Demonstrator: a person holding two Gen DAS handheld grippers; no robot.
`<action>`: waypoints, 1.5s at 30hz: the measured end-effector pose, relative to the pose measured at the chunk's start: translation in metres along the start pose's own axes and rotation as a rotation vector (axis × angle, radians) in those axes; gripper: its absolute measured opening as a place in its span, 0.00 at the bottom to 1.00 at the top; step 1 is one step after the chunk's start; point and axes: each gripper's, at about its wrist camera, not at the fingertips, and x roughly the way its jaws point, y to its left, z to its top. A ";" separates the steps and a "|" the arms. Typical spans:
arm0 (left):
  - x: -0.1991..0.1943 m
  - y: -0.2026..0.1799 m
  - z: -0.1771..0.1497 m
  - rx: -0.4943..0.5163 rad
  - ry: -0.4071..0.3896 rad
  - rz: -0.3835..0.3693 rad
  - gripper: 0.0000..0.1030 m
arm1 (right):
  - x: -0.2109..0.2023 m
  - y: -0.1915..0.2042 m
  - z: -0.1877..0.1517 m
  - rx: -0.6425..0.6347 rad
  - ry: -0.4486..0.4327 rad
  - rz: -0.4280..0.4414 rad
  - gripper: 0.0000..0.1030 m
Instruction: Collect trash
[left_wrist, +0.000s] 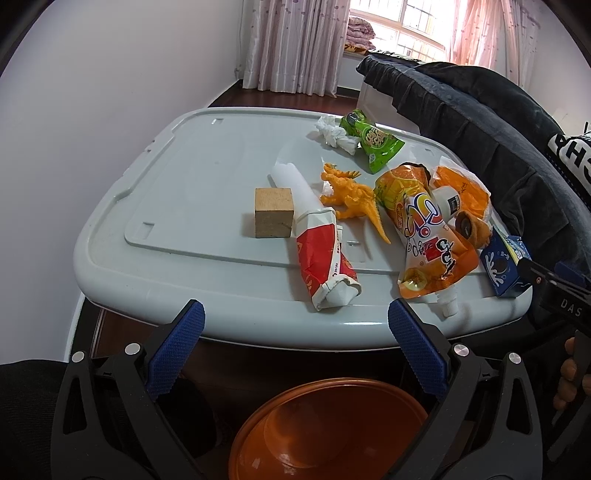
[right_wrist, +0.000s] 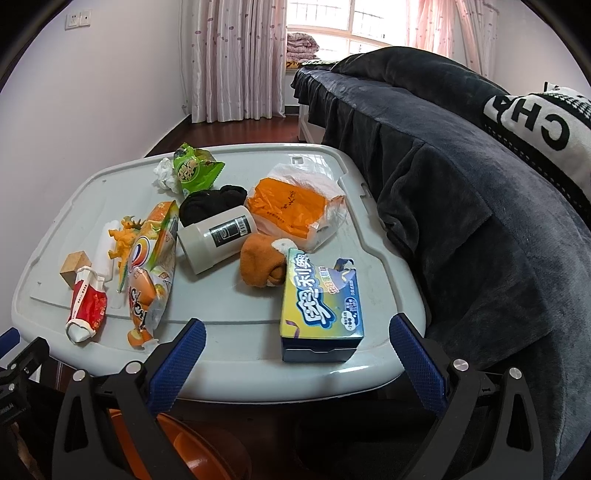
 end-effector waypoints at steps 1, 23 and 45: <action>-0.001 -0.001 0.000 0.000 -0.001 -0.001 0.95 | 0.001 -0.002 -0.001 0.002 0.005 0.005 0.95; -0.001 0.004 0.000 -0.039 0.010 -0.027 0.95 | 0.094 -0.029 0.020 0.141 0.240 0.026 0.95; 0.016 -0.002 -0.006 -0.030 0.056 -0.012 0.95 | 0.072 -0.038 0.014 0.221 0.097 0.096 0.50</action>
